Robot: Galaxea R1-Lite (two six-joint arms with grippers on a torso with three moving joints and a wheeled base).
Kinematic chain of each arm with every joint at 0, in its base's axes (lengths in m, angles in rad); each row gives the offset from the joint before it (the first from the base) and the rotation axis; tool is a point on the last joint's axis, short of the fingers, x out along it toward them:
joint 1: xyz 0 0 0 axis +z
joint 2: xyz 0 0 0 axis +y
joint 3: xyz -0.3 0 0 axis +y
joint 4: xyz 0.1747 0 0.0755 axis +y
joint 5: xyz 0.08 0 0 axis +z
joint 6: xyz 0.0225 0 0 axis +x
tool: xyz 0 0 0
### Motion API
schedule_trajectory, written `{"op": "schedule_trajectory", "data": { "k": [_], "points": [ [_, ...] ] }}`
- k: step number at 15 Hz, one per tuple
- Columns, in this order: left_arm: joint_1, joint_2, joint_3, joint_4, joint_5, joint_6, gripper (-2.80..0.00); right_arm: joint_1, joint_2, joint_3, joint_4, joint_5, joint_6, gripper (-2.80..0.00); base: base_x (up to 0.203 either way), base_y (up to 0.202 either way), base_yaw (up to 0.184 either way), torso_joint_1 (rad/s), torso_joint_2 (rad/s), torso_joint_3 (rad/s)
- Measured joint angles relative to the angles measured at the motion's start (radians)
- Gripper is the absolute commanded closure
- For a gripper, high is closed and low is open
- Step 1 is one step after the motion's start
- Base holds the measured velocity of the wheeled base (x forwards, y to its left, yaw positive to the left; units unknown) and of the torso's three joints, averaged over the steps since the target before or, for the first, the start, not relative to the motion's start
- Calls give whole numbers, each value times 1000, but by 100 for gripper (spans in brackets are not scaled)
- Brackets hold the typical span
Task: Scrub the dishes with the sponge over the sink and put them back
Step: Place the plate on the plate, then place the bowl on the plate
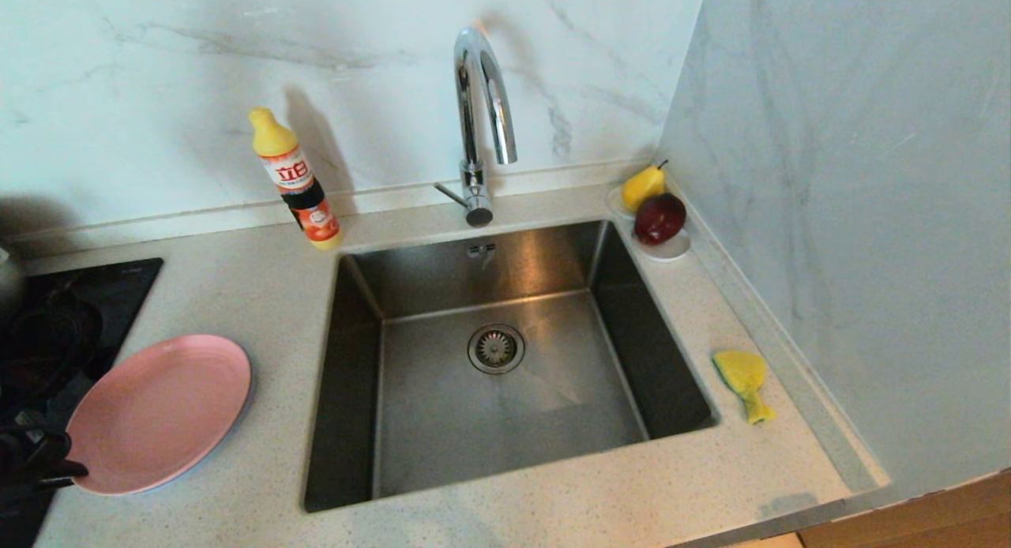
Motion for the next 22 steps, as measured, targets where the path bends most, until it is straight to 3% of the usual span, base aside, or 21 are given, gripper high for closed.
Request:
{"op": "schedule_trajectory", "data": {
  "k": [6, 9, 10, 15, 18, 22],
  "points": [
    [6, -16, -20, 11, -13, -4, -280, 0, 0, 0, 0, 0, -1, 0, 0, 0, 0, 0, 0, 0],
    [11, -47, -74, 29, -12, -52, -280, 0, 0, 0, 0, 0, 0, 0, 0, 0, 0, 0, 0, 0],
    [13, -61, -102, 44, -10, -69, 0, 0, 0, 0, 0, 0, 0, 0, 0, 0, 0, 0, 0, 0],
    [33, -120, -278, 205, 8, -108, 0, 0, 0, 0, 0, 1, 0, 0, 0, 0, 0, 0, 0, 0],
    [63, -124, -364, 214, 67, -139, 0, 0, 0, 0, 0, 0, 0, 0, 0, 0, 0, 0, 0, 0],
    [136, -80, -481, 254, 77, -147, 0, 0, 0, 0, 0, 0, 0, 0, 0, 0, 0, 0, 0, 0]
  ]
}}
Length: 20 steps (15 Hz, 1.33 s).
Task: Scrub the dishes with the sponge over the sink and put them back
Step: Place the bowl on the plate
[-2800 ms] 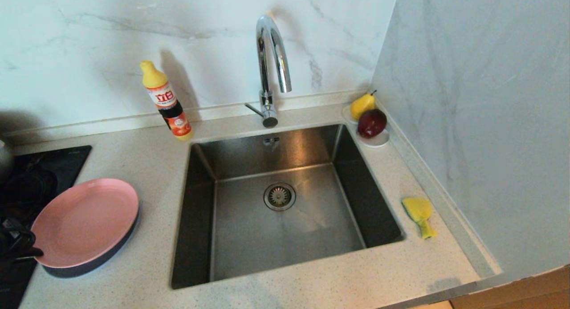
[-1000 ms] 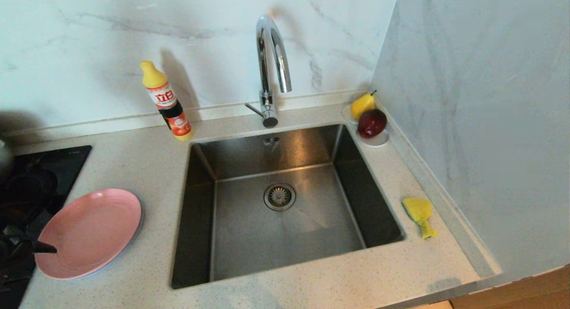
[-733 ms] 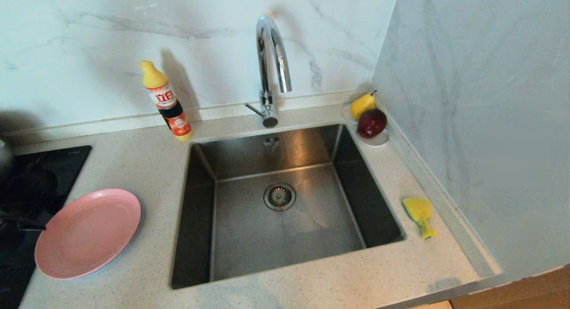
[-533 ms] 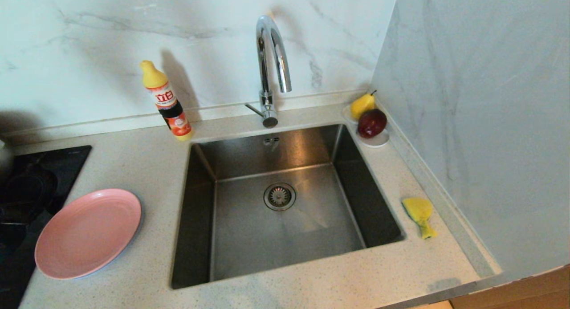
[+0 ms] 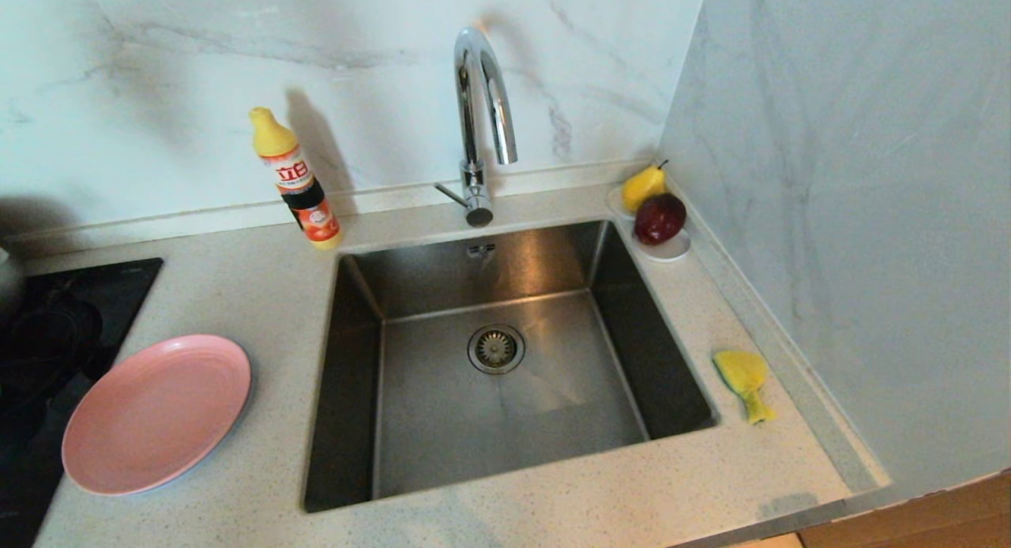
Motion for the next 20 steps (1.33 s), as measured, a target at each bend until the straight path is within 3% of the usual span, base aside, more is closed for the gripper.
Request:
{"op": "schedule_trajectory", "data": {
  "k": [5, 6, 20],
  "points": [
    [112, 110, -154, 43, 0, -2, 0, 0, 0, 0, 0, 0, 0, 0, 0, 0, 0, 0, 0, 0],
    [132, 132, -169, 47, 0, -2, -280, 0, 0, 0, 0, 0, 0, 0, 0, 0, 0, 0, 0, 0],
    [279, 378, -230, 49, -1, 1, -280, 0, 0, 0, 0, 0, 0, 0, 0, 0, 0, 0, 0, 0]
  ]
}}
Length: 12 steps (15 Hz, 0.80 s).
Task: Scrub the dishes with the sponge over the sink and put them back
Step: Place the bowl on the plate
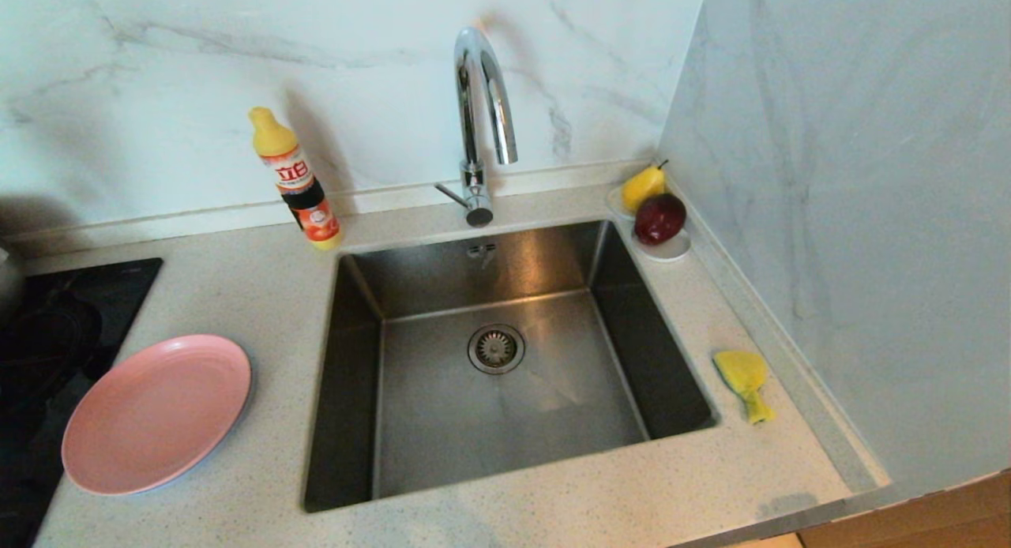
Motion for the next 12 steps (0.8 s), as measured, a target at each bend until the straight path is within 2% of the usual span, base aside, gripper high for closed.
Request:
{"op": "schedule_trajectory", "data": {
  "k": [12],
  "points": [
    [12, 125, -35, 1, 3, 0, -280, 0, 0, 0, 0, 0, 0, 0, 0, 0, 0, 0, 0, 0]
  ]
}}
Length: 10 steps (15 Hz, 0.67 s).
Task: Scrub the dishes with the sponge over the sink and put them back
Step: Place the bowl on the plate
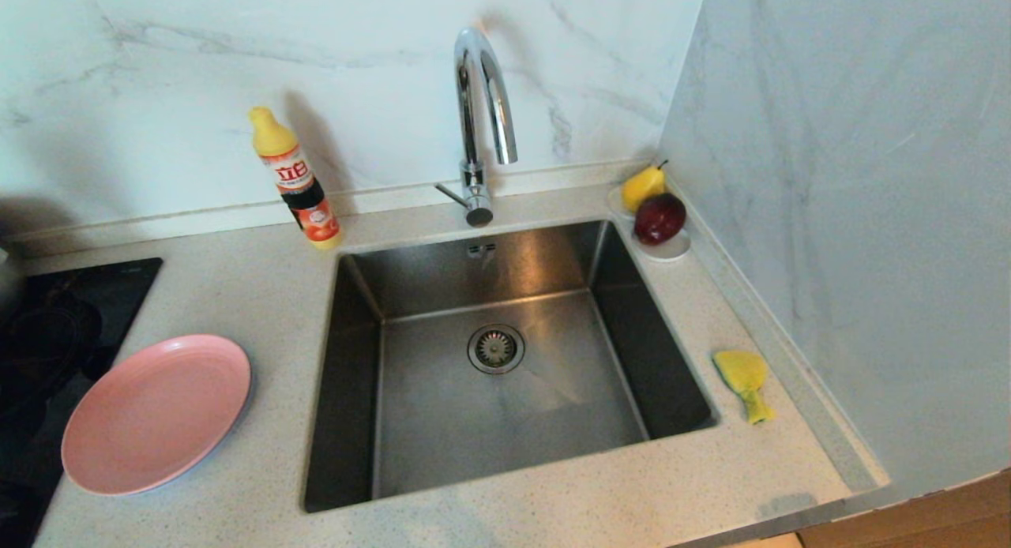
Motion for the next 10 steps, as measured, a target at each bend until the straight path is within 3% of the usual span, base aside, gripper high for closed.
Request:
{"op": "schedule_trajectory", "data": {
  "k": [6, 10],
  "points": [
    [4, 2, -17, 23, -46, -2, -280, 0, 0, 0, 0, 0, 0, 0, 0, 0, 0, 0, 0, 0],
    [8, -9, -128, 141, -95, -4, -280, 0, 0, 0, 0, 0, 0, 0, 0, 0, 0, 0, 0, 0]
  ]
}}
